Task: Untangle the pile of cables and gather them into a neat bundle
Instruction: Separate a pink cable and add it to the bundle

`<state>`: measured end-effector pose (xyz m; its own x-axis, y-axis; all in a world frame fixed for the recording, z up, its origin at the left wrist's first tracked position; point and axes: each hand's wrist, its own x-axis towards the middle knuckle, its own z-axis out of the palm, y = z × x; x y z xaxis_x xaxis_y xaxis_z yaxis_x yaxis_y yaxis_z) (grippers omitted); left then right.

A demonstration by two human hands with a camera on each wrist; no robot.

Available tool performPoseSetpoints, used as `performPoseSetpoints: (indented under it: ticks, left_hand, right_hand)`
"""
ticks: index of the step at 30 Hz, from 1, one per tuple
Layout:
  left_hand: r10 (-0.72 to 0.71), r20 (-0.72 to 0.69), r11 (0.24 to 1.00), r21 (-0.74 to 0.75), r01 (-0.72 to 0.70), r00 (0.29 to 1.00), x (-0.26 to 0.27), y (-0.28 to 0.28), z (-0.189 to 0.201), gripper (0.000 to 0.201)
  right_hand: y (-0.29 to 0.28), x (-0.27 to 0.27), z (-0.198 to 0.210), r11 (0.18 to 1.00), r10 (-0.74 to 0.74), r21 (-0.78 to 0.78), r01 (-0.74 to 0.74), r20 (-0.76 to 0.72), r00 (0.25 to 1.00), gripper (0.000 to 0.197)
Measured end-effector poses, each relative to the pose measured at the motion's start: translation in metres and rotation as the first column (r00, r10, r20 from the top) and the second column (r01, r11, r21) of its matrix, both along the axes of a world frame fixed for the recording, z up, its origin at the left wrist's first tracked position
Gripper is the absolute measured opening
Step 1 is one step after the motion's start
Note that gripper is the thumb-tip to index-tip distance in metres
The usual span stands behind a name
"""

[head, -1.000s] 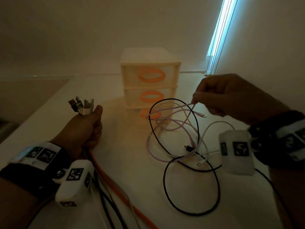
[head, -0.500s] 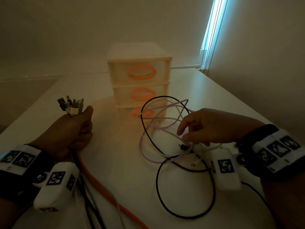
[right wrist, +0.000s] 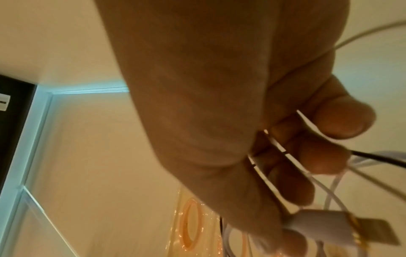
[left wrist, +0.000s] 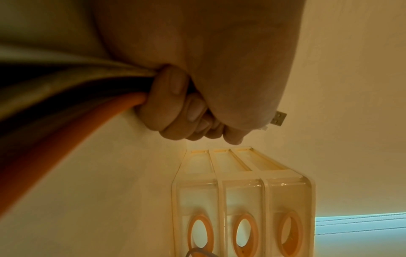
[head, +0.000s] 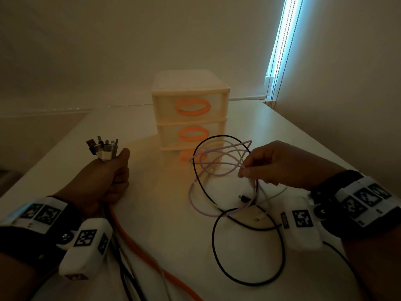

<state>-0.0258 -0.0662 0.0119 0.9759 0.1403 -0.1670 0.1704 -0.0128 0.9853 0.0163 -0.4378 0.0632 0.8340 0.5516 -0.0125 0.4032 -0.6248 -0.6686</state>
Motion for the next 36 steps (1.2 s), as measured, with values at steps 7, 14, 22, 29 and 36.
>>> performPoseSetpoints:
  ticks: [7, 14, 22, 29, 36]
  left_hand:
    - [-0.006, 0.014, 0.999, -0.044, 0.007, 1.0, 0.0, 0.0, -0.001, 0.052]
    - [-0.006, 0.021, 0.996, -0.088, 0.008, 1.0, -0.002, 0.0, -0.001, 0.053]
    - [0.007, 0.041, 0.994, -0.112, -0.002, 0.999, -0.003, 0.0, 0.0, 0.054]
    - [0.034, 0.109, 0.99, -0.139, -0.018, 0.993, -0.011, -0.004, 0.004, 0.053]
    - [-0.074, 0.271, 0.971, -0.201, 0.132, 0.96, -0.04, -0.023, 0.025, 0.053]
  right_hand:
    - [-0.01, 0.006, 0.002, 0.917, 0.077, 0.397, 0.031, -0.253, 0.964, 0.023]
    - [-0.002, 0.007, -0.002, 0.426, 0.692, 0.889, -0.169, -0.2, 0.693, 0.032]
    - [0.013, 0.002, 0.026, -0.067, 0.691, 0.997, 0.025, 0.029, 0.722, 0.032]
    - [0.074, -0.021, 0.05, 0.062, 0.121, 0.987, 0.145, -0.152, 0.981, 0.018]
    - [0.163, -0.057, -0.01, 0.754, -0.178, 0.645, 0.121, 0.024, 0.984, 0.018]
